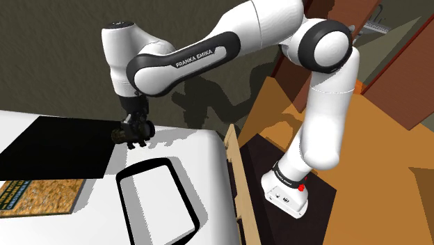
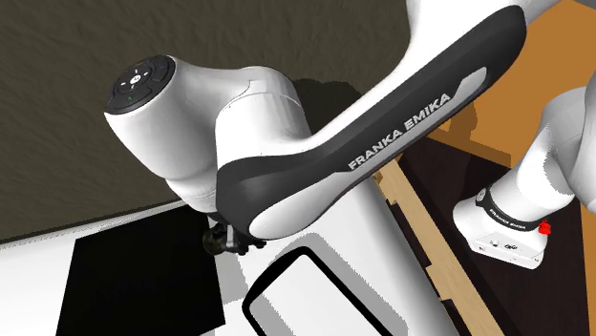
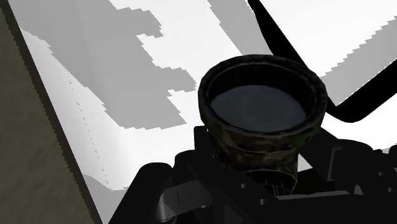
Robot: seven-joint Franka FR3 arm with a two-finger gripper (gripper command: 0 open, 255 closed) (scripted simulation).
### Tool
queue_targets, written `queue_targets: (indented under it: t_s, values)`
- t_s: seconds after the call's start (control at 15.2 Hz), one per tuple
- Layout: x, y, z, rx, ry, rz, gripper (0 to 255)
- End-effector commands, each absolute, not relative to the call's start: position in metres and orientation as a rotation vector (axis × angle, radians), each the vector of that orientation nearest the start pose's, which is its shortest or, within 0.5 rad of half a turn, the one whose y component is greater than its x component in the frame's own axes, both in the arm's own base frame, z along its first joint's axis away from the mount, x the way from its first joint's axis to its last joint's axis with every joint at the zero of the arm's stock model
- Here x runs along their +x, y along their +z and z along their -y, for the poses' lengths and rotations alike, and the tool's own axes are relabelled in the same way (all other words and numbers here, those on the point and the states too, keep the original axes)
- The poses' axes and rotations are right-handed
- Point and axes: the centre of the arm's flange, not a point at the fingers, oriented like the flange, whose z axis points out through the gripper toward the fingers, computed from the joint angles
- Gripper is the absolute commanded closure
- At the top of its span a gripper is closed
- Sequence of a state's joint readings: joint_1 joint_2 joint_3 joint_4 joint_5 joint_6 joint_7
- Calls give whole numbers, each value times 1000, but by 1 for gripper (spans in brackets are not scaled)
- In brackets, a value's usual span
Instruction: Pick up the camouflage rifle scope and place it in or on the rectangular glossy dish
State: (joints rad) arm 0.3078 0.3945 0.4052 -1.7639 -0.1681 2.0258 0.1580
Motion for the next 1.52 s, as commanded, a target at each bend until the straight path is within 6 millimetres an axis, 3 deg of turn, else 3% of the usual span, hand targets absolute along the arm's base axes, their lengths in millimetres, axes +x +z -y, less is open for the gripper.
queue_targets:
  t_s: [0.0,0.66,1.45]
  values:
    - [501,359,-393,-3024,143,962,255]
    - [501,408,-393,-3024,143,962,255]
    - [346,417,-427,-3024,143,962,255]
